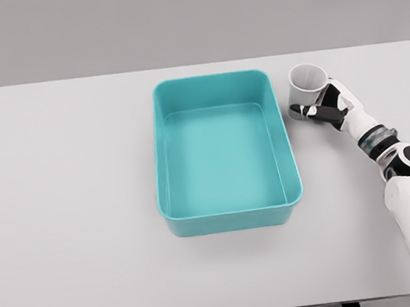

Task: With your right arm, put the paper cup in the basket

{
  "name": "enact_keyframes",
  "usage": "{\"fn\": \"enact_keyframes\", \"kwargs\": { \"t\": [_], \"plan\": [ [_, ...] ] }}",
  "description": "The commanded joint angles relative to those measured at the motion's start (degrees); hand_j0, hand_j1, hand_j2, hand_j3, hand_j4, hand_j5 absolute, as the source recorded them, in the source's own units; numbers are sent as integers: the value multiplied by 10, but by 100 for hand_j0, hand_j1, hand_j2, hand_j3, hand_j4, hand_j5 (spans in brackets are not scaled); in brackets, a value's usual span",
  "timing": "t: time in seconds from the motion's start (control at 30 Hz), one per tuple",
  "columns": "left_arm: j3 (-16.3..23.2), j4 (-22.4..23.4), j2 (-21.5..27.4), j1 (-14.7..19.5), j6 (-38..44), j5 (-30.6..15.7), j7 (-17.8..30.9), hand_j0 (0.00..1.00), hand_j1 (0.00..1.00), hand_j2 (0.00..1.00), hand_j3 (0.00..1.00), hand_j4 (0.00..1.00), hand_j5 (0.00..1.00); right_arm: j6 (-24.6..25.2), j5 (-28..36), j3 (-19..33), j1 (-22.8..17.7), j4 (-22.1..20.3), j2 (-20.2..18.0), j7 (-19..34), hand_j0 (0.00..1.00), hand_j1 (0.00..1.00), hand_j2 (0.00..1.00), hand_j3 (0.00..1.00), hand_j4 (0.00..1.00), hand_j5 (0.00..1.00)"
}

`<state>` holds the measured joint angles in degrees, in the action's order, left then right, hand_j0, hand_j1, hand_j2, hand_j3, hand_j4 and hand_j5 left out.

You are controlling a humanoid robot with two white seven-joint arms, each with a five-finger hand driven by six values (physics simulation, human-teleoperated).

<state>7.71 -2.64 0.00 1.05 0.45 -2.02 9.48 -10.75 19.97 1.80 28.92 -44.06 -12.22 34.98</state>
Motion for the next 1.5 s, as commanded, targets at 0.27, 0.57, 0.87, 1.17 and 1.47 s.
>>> {"fn": "enact_keyframes", "kwargs": {
  "t": [0.27, 0.57, 0.87, 1.17, 1.47],
  "plan": [
    [-1, 0, 0, -1, 1, 0, 0, 100, 100, 100, 100, 100, 100, 0, 3, 2, 0, -6, -1, 0, 61, 61, 61, 61, 61, 61],
    [0, 0, 0, -1, 0, 0, 0, 100, 100, 100, 100, 100, 100, 1, 10, 7, 1, -25, -4, 0, 57, 57, 57, 57, 57, 57],
    [0, 0, 0, -1, 0, 0, 0, 100, 100, 100, 100, 100, 100, 42, 11, 9, -44, -168, -26, 0, 58, 58, 58, 58, 58, 58],
    [0, 0, 0, -1, 0, 0, 0, 100, 100, 100, 100, 100, 100, 50, 12, 22, -77, -258, -36, 0, 58, 58, 58, 58, 58, 58],
    [0, 0, 0, -1, 0, 0, 0, 100, 100, 100, 100, 100, 100, 50, 3, 15, -117, -396, -36, 0, 58, 58, 58, 58, 58, 58]
  ]
}}
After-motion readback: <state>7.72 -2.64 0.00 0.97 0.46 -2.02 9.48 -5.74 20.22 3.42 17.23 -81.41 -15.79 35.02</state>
